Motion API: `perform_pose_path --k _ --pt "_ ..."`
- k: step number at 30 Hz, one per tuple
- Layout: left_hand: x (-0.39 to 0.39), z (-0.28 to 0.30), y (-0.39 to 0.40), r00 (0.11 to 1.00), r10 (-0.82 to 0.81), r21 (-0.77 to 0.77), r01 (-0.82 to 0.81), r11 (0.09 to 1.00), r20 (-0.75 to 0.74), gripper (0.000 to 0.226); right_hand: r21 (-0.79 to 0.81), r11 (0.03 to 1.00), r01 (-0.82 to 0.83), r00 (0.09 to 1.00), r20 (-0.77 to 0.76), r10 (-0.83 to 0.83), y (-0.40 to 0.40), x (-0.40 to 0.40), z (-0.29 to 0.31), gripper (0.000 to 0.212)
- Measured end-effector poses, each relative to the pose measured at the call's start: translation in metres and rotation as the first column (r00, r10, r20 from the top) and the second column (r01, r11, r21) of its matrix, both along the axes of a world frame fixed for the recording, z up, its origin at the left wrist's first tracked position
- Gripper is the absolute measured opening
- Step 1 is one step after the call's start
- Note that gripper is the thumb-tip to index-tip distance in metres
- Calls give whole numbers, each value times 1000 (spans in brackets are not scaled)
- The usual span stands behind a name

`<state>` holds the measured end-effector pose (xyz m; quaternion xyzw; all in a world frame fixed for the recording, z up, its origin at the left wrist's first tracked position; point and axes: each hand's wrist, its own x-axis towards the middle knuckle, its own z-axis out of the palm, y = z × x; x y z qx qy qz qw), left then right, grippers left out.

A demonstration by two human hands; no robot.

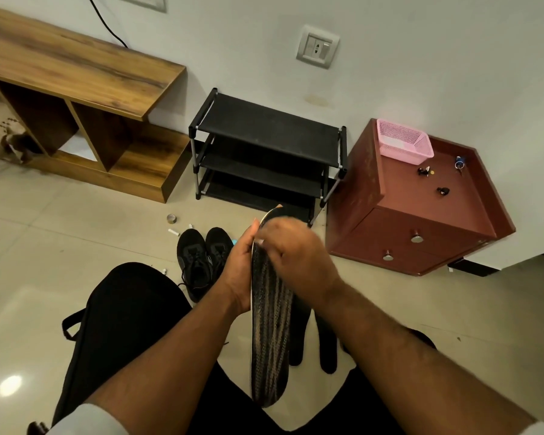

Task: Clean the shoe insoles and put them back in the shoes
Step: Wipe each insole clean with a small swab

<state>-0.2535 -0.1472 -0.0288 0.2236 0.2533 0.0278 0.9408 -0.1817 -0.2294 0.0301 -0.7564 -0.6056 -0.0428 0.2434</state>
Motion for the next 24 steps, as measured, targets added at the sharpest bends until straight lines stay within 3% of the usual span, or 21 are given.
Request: perform_pose_path --k 5,11,16,19,24 --pt "0 -3 2 1000 12 31 -11 999 -28 63 -33 998 -50 999 -21 50 -4 -8 -5 23" --pt "0 1 -4 999 -13 16 12 1000 38 60 18 993 115 993 -9 -115 16 28 9 15" --pt "-1 0 0 1000 10 -3 -10 1000 -16 68 -42 998 -48 998 26 49 4 -2 -6 17" --pt "-1 -5 1 998 21 89 -16 996 -56 71 -86 990 -110 994 13 111 0 -2 -8 26" --pt "0 0 -1 1000 -11 85 10 996 8 58 -32 999 -19 999 38 20 13 22 4 17"
